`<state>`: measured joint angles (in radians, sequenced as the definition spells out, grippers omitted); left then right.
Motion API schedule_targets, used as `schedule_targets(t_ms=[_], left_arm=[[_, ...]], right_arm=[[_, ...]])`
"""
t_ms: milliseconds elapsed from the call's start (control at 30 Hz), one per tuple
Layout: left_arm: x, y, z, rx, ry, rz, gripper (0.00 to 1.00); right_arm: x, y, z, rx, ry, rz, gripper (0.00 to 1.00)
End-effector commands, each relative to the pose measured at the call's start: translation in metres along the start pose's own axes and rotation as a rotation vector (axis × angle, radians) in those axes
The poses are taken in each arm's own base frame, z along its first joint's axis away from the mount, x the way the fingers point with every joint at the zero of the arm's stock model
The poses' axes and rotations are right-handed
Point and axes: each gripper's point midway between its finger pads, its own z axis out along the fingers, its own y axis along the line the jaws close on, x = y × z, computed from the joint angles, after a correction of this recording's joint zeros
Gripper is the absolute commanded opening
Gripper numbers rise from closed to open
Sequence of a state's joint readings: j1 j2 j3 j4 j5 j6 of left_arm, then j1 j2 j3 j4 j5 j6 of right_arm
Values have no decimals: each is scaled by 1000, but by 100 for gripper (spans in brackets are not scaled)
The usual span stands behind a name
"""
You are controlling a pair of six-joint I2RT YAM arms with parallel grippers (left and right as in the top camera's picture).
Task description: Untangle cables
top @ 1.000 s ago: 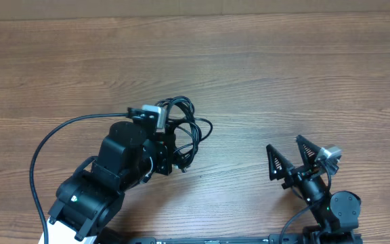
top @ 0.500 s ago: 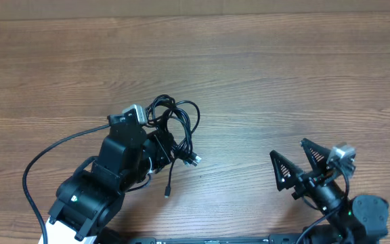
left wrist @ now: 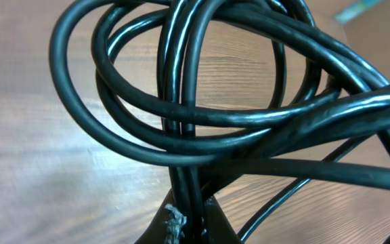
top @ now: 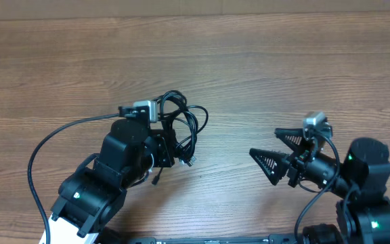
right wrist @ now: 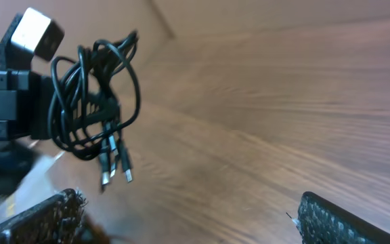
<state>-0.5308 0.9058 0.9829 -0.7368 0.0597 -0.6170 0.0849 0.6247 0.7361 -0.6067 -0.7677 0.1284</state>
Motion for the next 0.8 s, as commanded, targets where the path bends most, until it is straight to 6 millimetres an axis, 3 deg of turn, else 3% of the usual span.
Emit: schedule_targets(t_ms=[0, 233, 433, 767], left_arm=[[-10, -18, -6, 68, -40, 324, 4], [-18, -25, -7, 83, -87, 530, 4], [-8, -40, -9, 181, -66, 702, 4], [-7, -59, -13, 280, -107, 864, 4]], right_arm=[[-3, 21, 3, -143, 40, -16, 100], [-10, 47, -1, -295, 32, -59, 100], [-25, 79, -14, -477, 4, -100, 100], [-25, 82, -15, -494, 7, -100, 100]])
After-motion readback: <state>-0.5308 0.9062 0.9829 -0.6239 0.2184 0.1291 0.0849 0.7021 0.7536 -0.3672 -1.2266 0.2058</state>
